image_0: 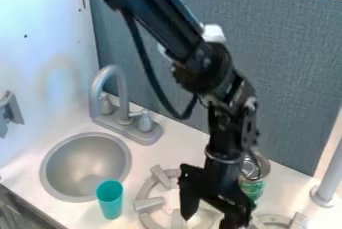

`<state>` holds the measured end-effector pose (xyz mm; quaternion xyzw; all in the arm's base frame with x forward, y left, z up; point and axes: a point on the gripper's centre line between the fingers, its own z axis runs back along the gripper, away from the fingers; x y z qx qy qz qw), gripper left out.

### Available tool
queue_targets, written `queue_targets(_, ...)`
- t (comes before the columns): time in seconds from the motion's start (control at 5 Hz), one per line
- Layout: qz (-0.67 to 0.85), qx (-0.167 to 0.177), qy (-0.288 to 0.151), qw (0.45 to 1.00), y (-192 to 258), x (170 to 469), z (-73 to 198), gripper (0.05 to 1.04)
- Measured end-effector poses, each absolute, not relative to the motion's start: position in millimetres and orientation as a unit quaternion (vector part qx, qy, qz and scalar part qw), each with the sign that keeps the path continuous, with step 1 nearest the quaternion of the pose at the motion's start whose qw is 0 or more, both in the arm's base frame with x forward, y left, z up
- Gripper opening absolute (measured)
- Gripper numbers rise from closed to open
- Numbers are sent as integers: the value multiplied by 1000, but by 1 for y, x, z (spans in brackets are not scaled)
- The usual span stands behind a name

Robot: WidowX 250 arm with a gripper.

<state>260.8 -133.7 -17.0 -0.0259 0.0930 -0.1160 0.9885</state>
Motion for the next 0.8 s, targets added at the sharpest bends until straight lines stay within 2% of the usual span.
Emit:
queue_targets(0.2, -111, -30, 77, 990, -139, 269, -11, 1006)
queue_targets(0.4, -130, -29, 76, 988, -164, 274, -22, 1005)
queue_targets(0.6, -151, -41, 62, 986, -191, 276, -17, 1005)
queue_targets(0.8, -164, -38, 64, 984, -210, 277, -24, 1005)
